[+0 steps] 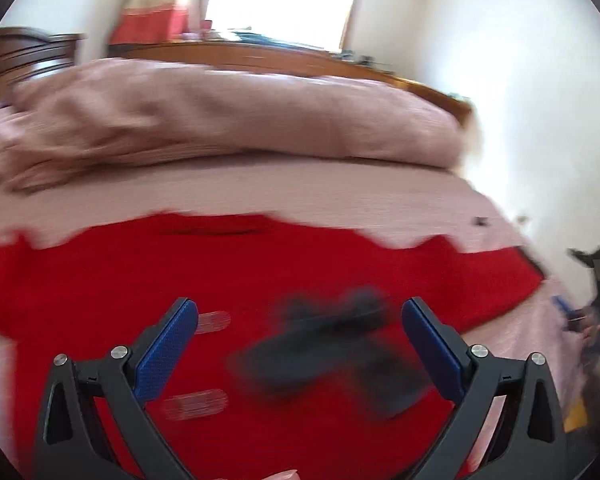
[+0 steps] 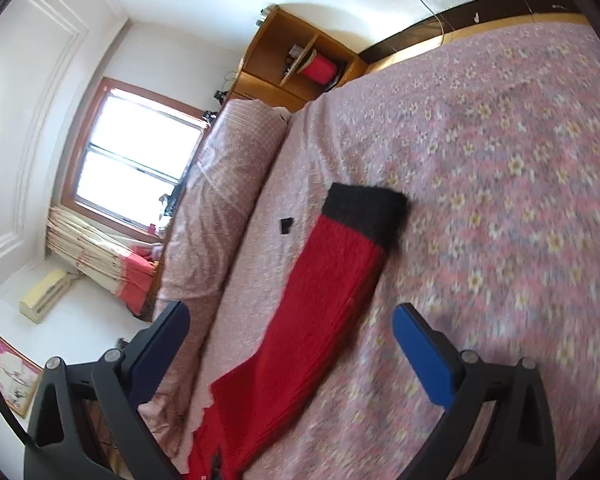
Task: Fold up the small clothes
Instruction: 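Grasp the black cuff of a cardigan sleeve with the right tool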
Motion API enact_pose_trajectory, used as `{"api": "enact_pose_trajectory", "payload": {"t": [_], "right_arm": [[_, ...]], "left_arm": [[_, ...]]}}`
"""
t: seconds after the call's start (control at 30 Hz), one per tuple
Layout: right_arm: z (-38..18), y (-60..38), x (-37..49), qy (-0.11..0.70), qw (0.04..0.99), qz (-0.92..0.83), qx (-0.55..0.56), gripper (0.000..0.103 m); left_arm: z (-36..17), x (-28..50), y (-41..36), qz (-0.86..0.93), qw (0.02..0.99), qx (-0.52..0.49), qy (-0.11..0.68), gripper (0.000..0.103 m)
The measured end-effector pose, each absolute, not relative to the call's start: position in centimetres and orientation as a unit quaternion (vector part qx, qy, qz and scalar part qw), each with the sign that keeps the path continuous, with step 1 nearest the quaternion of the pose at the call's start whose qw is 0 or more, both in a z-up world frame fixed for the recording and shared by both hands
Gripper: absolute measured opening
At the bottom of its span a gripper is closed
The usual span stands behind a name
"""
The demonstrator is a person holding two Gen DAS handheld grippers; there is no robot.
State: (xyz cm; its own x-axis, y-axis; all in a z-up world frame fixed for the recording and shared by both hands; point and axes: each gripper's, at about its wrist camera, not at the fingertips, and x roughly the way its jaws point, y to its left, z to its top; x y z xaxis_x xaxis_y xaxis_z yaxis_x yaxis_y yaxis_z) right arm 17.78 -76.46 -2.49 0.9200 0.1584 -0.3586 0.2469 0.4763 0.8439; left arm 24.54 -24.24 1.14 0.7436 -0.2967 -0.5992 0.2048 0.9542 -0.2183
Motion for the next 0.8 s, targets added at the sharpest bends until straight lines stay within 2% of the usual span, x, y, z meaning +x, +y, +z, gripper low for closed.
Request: {"api": "enact_pose_trajectory", "payload": {"t": [0.17,0.27,0.4,0.63,0.67,0.7,0.77,0.8], "right_arm": [[-4.4,-78.8,20.5,0.21,0.83,-0.046,0.514,0.103],[-4.0,-79.4,21.2,0.204,0.837,-0.041,0.506,0.103],[-3.9,-78.8,22.0,0.23,0.846,-0.032,0.48,0.103],[-3.4,-77.9,24.8,0.266,0.888,-0.028,0.374,0.102],[-3.3,-77.8,24.7,0.265,0.887,-0.033,0.376,0.102],[-3.2,-77.9,24.5,0.264,0.883,-0.037,0.386,0.1],[-3.2,-78.6,24.6,0.254,0.868,-0.021,0.427,0.088],[-3.5,-79.0,24.6,0.245,0.856,-0.004,0.455,0.078]], "left_arm": [[0.4,26.1,-41.1,-0.22,0.913,-0.006,0.343,0.099],[-1.1,27.0,-47.9,-0.217,0.91,0.024,0.351,0.099],[-3.6,28.2,-51.2,-0.203,0.903,0.035,0.376,0.099],[-4.9,29.1,-51.2,-0.203,0.896,0.023,0.395,0.098],[-5.0,29.2,-51.1,-0.204,0.893,0.025,0.401,0.094],[-4.9,29.0,-51.1,-0.207,0.889,0.038,0.407,0.092],[-4.5,27.3,-51.3,-0.215,0.884,0.099,0.402,0.09],[-4.3,26.0,-51.3,-0.231,0.884,0.129,0.385,0.09]]}}
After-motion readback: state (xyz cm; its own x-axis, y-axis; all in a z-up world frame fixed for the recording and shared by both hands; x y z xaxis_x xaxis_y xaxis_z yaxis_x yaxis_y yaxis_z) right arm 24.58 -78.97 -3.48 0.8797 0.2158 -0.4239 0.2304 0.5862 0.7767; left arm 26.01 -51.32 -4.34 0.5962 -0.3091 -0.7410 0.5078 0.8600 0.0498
